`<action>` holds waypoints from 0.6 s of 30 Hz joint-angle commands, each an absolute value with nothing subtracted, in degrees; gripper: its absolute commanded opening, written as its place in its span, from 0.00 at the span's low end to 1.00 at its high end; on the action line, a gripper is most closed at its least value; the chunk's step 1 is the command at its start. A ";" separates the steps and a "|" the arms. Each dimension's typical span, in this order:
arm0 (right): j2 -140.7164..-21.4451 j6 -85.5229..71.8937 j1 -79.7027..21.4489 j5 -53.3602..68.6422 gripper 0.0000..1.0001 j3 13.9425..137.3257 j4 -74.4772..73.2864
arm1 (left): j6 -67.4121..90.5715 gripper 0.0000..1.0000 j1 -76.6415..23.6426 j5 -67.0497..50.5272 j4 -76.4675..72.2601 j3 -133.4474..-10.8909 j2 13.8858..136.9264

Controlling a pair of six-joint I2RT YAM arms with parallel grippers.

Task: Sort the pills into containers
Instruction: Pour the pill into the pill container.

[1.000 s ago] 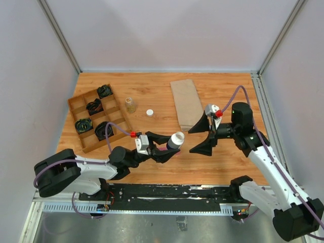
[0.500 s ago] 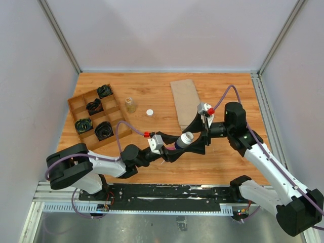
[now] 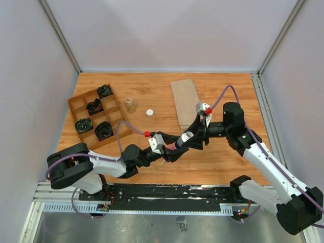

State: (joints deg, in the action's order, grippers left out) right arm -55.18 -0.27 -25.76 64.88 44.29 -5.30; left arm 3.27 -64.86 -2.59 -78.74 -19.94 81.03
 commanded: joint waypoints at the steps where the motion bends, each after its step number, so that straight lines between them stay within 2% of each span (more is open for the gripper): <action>1: -54.82 0.64 -26.89 65.03 0.29 44.59 -6.27 | 3.81 0.09 -65.20 -0.54 -79.72 -21.32 81.05; 5: -54.93 1.84 -27.32 64.82 0.21 44.75 -7.12 | 4.92 0.33 -65.19 0.02 -78.44 -21.93 80.65; 7: -54.93 2.37 -27.50 64.60 0.19 44.80 -7.52 | 5.17 0.41 -65.19 0.00 -77.02 -22.52 80.51; 18: -54.88 3.56 -28.28 63.82 0.18 44.85 -8.44 | 5.97 0.64 -65.14 0.17 -75.35 -23.56 80.93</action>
